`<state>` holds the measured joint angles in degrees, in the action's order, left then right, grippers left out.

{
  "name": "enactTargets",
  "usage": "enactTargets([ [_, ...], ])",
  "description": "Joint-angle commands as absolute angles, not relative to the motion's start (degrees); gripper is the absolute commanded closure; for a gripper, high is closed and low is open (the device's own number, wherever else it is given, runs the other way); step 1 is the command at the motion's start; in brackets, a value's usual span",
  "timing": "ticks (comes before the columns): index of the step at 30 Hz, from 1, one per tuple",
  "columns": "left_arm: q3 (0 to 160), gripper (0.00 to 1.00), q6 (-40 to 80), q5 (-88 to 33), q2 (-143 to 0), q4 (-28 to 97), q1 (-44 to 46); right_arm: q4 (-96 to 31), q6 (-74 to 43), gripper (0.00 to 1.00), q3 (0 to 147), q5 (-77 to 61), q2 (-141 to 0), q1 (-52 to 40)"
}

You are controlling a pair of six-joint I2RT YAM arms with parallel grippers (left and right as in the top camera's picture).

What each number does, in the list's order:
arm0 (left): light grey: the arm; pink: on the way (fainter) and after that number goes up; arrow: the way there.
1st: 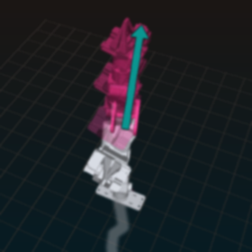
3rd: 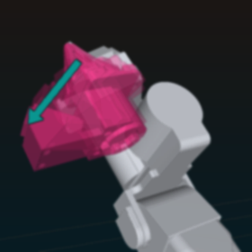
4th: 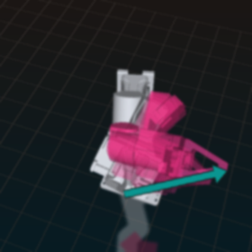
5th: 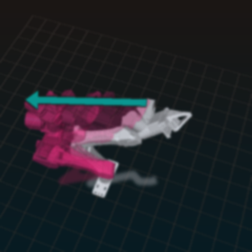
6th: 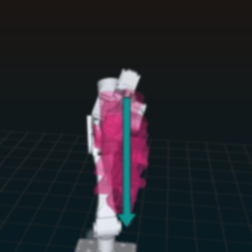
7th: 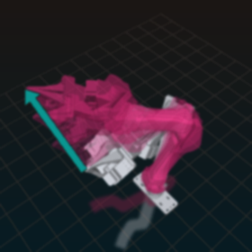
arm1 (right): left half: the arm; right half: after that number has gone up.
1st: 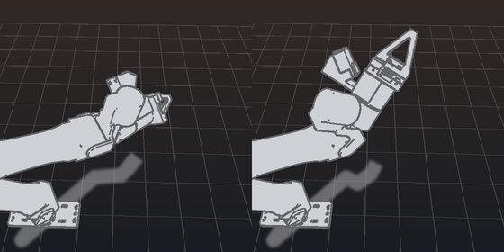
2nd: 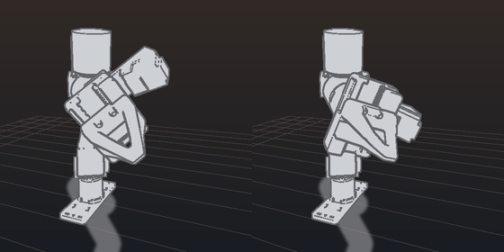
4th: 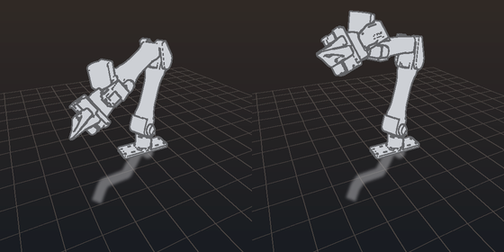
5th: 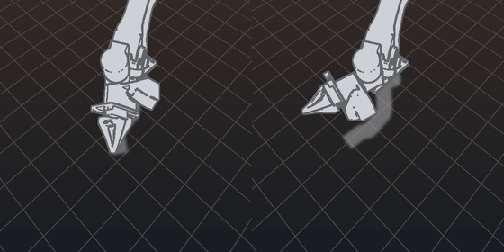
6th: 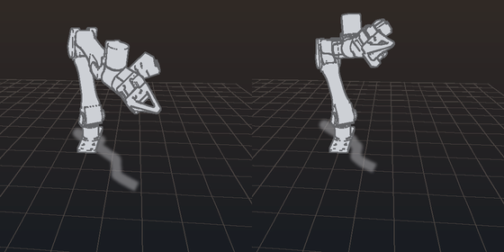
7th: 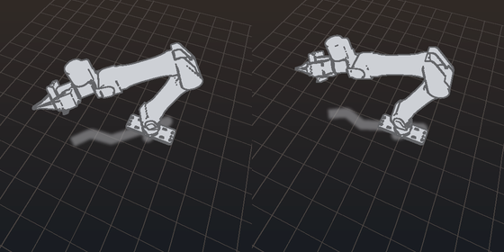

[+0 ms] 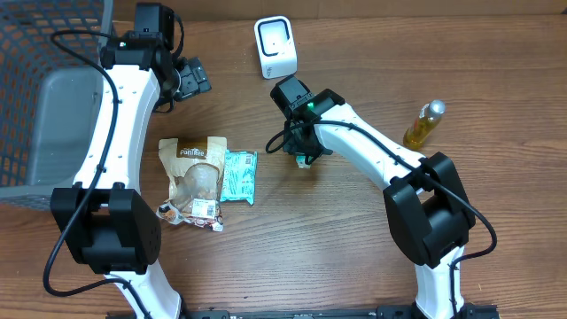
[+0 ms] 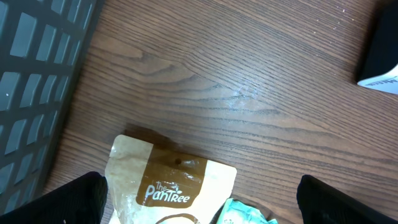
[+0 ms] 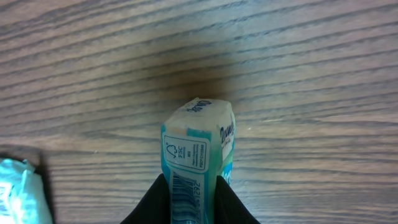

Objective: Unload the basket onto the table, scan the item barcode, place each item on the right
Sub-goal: 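Close the right gripper on the Kleenex pack and lift it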

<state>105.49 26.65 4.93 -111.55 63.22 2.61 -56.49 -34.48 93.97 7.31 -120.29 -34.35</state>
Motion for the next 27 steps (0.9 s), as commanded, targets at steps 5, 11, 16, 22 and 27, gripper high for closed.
enactTargets([
  [5, 106.6, 0.0, 27.2, 4.7, -110.8, 63.2, 2.7, -56.3, -34.0, 0.73, 95.3, 10.3, -119.2, -34.3],
  [11, 106.6, 0.0, 27.2, 4.7, -110.8, 63.2, 2.7, -56.1, -34.1, 0.34, 95.3, 10.3, -119.2, -34.3],
  [16, 106.6, 0.0, 27.2, 4.7, -110.8, 63.2, 2.7, -56.1, -34.0, 0.28, 95.3, 10.3, -119.2, -34.3],
  [22, 106.6, 0.0, 27.2, 4.7, -110.8, 63.2, 2.7, -55.9, -34.0, 0.23, 95.3, 6.9, -119.2, -34.3],
  [27, 106.6, 0.0, 27.2, 4.7, -110.8, 63.2, 2.7, -55.2, -34.0, 0.2, 95.3, 1.3, -119.2, -34.3],
])
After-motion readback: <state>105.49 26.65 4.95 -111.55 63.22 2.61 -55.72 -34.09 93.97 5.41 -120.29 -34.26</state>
